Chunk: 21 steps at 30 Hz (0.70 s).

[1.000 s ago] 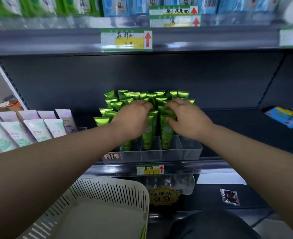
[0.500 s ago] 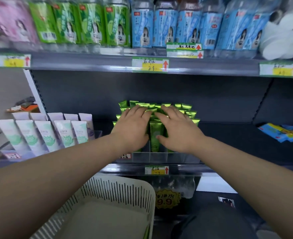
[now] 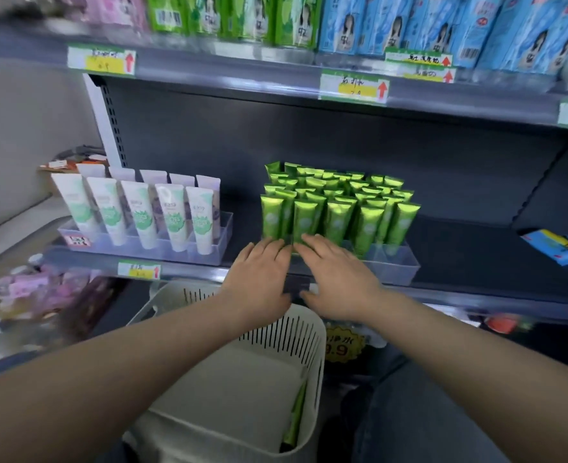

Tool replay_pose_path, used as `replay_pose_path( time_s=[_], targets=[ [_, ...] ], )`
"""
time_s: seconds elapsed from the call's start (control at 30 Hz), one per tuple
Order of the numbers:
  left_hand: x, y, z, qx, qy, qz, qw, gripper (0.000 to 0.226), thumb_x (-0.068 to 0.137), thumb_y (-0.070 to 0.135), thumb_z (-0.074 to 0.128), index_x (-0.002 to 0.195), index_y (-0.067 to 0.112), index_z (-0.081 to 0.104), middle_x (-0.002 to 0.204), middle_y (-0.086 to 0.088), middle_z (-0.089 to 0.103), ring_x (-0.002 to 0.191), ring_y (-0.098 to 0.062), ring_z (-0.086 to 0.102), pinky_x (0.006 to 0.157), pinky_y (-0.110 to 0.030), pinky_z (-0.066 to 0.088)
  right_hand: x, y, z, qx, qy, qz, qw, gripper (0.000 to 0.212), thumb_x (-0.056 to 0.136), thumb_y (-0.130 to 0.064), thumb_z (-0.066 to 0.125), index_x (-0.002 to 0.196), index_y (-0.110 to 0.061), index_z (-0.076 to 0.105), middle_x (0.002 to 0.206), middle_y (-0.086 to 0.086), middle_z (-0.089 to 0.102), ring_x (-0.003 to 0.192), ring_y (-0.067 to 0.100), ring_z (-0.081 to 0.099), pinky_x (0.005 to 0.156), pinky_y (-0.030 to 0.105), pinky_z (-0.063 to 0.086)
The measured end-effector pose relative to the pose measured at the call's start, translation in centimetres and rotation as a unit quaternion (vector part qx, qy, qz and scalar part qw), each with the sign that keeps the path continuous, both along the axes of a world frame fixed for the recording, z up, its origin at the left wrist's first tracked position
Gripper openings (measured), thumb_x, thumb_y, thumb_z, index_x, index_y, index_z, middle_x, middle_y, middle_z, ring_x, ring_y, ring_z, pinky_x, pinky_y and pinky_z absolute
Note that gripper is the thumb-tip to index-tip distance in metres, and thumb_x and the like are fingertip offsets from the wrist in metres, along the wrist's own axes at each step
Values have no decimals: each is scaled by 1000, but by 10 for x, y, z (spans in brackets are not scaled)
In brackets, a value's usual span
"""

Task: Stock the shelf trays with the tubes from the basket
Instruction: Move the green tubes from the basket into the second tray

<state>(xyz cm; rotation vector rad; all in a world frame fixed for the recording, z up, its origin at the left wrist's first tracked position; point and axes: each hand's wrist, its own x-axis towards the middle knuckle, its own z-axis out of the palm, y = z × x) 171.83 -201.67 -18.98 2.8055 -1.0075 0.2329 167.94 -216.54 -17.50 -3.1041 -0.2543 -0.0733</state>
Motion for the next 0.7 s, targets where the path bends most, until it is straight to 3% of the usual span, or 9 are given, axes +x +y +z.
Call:
replay_pose_path(
  time_s=[0.2, 0.4, 0.57, 0.7],
  targets=[
    [-5, 12, -45, -22, 60, 4, 998, 77, 80, 35, 62, 145, 16, 25, 148, -2, 33, 138, -20, 28, 116, -34, 20, 4, 16, -40, -12, 64, 6, 998, 83, 86, -37, 59, 151, -17, 10, 158, 1, 7, 145, 20, 11, 117, 35, 18],
    [3, 18, -95, -37, 191, 37, 980, 65, 82, 31, 62, 138, 14, 35, 139, -5, 42, 131, -23, 39, 110, -37, 34, 18, 17, -89, -19, 151, 8, 988, 63, 80, -25, 61, 137, -14, 38, 136, 5, 40, 124, 23, 42, 102, 37, 41],
    [11, 18, -139, -30, 309, 72, 948, 59, 86, 33, 59, 136, 11, 38, 137, -8, 44, 124, -23, 44, 98, -32, 40, 32, 12, -129, -57, 227, 3, 972, 48, 80, -10, 58, 126, -11, 47, 124, 6, 49, 116, 24, 48, 95, 37, 46],
    [20, 12, -177, -39, 409, 99, 907, 54, 85, 29, 62, 131, 10, 43, 133, -8, 49, 120, -23, 48, 95, -30, 42, 48, 10, -159, -82, 289, 4, 954, 43, 85, -5, 52, 127, -11, 50, 128, 8, 51, 116, 25, 50, 97, 38, 45]
  ],
)
